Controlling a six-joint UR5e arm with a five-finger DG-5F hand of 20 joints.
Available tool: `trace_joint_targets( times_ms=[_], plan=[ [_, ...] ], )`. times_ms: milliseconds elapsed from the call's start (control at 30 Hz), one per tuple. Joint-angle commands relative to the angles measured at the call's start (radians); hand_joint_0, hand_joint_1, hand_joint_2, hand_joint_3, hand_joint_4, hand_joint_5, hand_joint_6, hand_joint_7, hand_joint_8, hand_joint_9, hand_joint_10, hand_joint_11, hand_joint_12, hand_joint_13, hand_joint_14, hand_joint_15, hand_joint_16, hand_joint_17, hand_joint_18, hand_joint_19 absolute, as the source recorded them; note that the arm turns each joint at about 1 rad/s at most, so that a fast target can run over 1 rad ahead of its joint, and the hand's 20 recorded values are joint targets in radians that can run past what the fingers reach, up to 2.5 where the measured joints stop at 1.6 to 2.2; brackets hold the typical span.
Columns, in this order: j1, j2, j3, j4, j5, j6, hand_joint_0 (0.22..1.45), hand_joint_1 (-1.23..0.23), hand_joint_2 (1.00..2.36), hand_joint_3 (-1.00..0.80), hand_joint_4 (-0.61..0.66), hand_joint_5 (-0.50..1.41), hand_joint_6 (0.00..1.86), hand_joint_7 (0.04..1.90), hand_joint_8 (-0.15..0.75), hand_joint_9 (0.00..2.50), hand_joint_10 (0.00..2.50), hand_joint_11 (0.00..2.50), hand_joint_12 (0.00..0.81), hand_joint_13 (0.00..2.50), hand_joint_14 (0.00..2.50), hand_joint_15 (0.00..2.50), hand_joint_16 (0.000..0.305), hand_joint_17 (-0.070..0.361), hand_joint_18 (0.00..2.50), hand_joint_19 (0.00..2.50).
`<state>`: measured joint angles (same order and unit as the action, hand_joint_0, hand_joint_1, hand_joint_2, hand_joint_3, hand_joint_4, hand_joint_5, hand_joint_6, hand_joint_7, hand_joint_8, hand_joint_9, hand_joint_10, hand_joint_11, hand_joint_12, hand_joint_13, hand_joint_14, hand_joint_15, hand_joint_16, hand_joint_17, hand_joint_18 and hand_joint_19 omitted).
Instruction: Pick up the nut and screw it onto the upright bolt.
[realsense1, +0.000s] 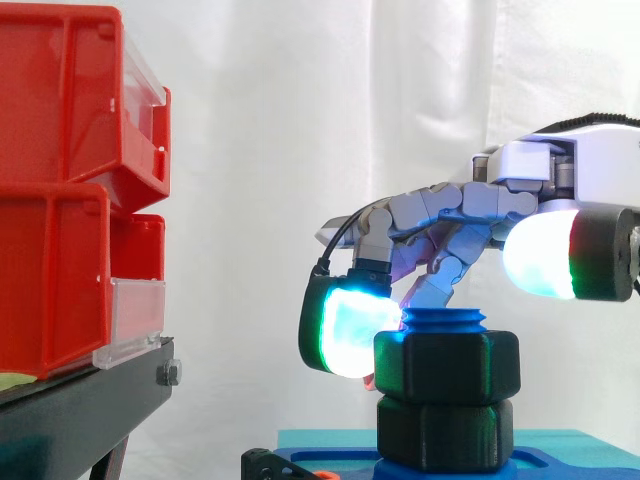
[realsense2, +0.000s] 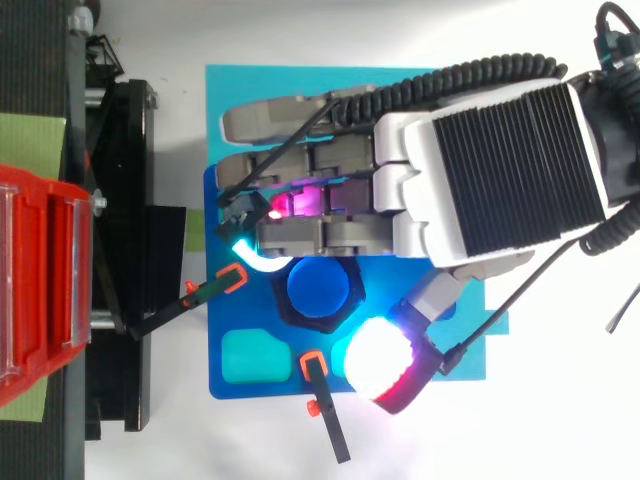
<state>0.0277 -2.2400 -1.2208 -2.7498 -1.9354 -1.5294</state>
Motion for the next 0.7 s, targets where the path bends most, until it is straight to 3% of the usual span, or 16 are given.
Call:
trace_joint_targets(
  times_ms=[0,200,433,667],
  plan=[
    [-0.006,0.0,0.0,0.002,-0.005,0.0,0.53,-0.2,1.0,-0.5,0.17,0.02,0.5,1.4,0.273,1.04,0.0,0.0,0.229,0.57,0.0,0.0,0.016,0.035,0.14,0.0],
    [-0.022,-0.001,0.0,0.004,-0.02,0.0,0.53,-0.21,1.0,-0.5,0.16,0.05,0.5,1.47,0.269,1.13,0.0,0.0,0.209,0.65,0.0,0.0,0.013,0.028,0.24,0.0],
    [-0.029,0.0,0.0,0.004,-0.023,-0.002,0.53,-0.21,1.0,-0.5,0.15,0.07,0.55,1.36,0.26,1.34,0.0,0.0,0.168,0.81,0.0,0.0,0.008,0.018,0.39,0.0],
    [-0.04,0.0,0.003,0.001,-0.031,-0.002,0.53,-0.19,1.0,-0.5,0.15,0.08,0.55,1.38,0.267,1.45,0.0,0.0,0.149,0.86,0.0,0.0,0.005,0.012,0.46,0.0]
  ],
)
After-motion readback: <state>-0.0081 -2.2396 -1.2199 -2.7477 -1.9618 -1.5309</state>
